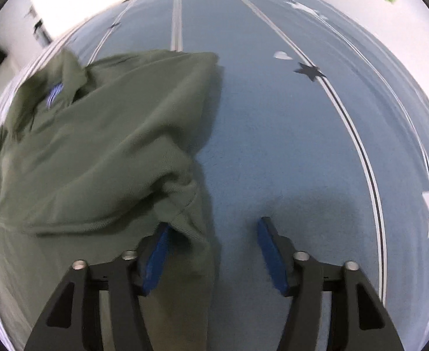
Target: Fold clothes
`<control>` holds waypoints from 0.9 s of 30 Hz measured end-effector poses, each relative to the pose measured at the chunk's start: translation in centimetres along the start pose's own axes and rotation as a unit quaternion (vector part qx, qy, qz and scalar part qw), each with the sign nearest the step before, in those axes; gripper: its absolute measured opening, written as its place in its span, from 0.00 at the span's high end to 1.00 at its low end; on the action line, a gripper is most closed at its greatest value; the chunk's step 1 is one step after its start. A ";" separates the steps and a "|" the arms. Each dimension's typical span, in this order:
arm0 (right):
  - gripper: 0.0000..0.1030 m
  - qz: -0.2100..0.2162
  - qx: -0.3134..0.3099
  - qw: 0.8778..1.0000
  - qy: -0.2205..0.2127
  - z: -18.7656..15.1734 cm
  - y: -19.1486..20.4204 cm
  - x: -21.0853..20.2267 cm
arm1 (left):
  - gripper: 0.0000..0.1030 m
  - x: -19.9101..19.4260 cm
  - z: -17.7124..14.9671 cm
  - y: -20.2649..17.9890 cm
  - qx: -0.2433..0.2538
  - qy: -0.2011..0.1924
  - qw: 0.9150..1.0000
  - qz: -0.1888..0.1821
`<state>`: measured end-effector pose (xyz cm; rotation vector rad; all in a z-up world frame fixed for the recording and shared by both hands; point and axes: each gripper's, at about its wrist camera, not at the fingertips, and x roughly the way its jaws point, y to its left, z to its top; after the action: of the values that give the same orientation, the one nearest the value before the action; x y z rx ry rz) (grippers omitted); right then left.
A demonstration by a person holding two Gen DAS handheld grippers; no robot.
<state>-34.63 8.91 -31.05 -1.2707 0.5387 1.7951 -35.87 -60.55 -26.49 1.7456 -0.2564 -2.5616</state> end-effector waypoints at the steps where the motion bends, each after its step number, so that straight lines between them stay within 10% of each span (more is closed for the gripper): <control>1: 0.66 0.001 0.000 1.000 0.000 0.0 -0.4 -0.1 | 0.91 -0.1 0.1 -0.1 0.000 -0.004 1.000 0.000; 16: 0.73 0.043 0.006 0.999 0.004 -0.7 -3.3 -0.7 | 0.91 1.1 5.1 -9.1 0.027 -0.021 0.992 -0.125; 27: 0.72 0.030 0.005 1.000 0.001 -0.8 -3.5 -1.0 | 0.91 5.3 10.1 -15.3 0.048 -0.019 0.989 -0.135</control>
<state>-31.18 9.77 -30.02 -1.2611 0.5909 1.8382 -46.11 -44.85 -30.09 1.8861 -0.1552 -2.8138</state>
